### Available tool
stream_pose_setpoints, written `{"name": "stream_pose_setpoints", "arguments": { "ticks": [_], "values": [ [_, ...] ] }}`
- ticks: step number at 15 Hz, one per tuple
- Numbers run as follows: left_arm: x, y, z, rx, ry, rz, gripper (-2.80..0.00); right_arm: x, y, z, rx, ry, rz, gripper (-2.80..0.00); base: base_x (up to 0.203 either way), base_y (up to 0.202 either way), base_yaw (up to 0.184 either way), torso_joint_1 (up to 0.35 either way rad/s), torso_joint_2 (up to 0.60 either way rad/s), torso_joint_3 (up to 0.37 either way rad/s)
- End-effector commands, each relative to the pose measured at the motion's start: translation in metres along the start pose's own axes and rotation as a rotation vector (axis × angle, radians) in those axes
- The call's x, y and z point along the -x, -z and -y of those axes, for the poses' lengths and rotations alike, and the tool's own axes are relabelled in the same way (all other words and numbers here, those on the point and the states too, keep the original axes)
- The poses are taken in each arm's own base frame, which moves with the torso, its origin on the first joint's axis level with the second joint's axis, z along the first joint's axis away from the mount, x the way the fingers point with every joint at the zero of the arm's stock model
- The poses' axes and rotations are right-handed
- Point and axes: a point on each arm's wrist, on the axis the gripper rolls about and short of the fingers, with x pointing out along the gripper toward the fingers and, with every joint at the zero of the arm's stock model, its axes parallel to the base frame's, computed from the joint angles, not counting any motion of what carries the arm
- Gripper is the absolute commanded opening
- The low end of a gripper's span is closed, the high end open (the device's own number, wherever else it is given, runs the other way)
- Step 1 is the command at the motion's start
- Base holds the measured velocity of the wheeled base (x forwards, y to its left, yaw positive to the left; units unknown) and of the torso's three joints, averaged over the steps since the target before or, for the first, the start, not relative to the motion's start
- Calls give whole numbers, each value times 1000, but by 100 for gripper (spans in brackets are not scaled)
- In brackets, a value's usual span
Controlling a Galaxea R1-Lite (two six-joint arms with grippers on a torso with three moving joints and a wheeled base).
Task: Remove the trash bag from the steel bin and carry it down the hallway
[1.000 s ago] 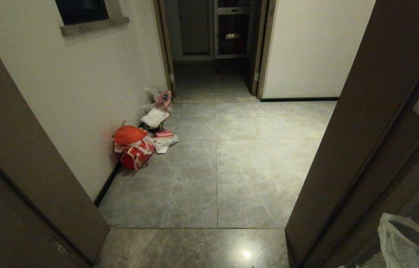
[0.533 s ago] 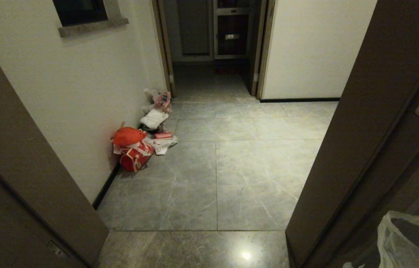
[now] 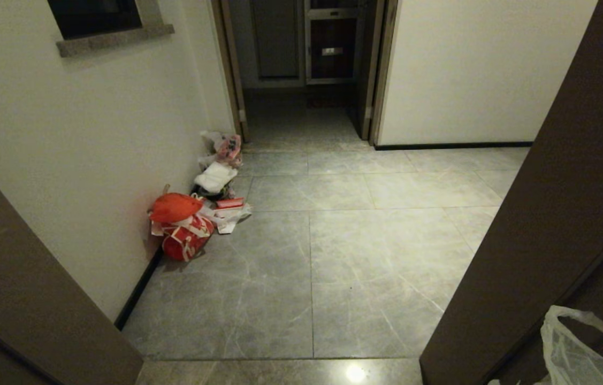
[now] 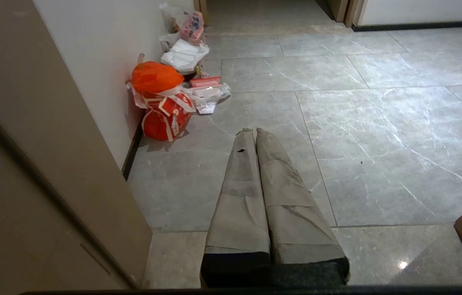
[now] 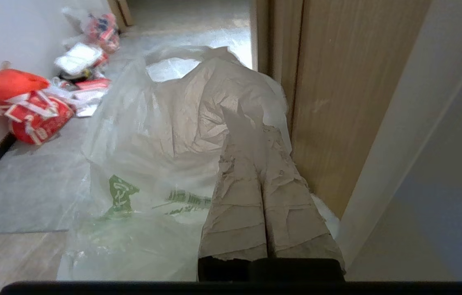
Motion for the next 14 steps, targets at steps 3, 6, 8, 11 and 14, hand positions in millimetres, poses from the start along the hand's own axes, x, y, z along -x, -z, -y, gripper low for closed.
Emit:
{"name": "stream_pose_setpoints", "arguments": {
  "ticks": [3, 6, 8, 11, 14],
  "values": [
    [0, 0, 0, 2, -1, -2, -280, 0, 0, 0, -1, 0, 1, -280, 18, 0, -1, 2, 1, -1],
    [0, 0, 0, 3, 0, -1, -280, 0, 0, 0, 1, 0, 2, -280, 0, 0, 0, 0, 0, 0],
    [0, 0, 0, 3, 0, -2, -280, 0, 0, 0, 1, 0, 2, -280, 2, 108, 11, -1, 2, 5],
    [0, 0, 0, 2, 0, 0, -280, 0, 0, 0, -1, 0, 2, -280, 0, 191, 9, 3, 3, 4],
    [0, 0, 0, 0, 0, -1, -280, 0, 0, 0, 1, 0, 2, -280, 0, 166, 9, 1, 4, 0]
  ]
}}
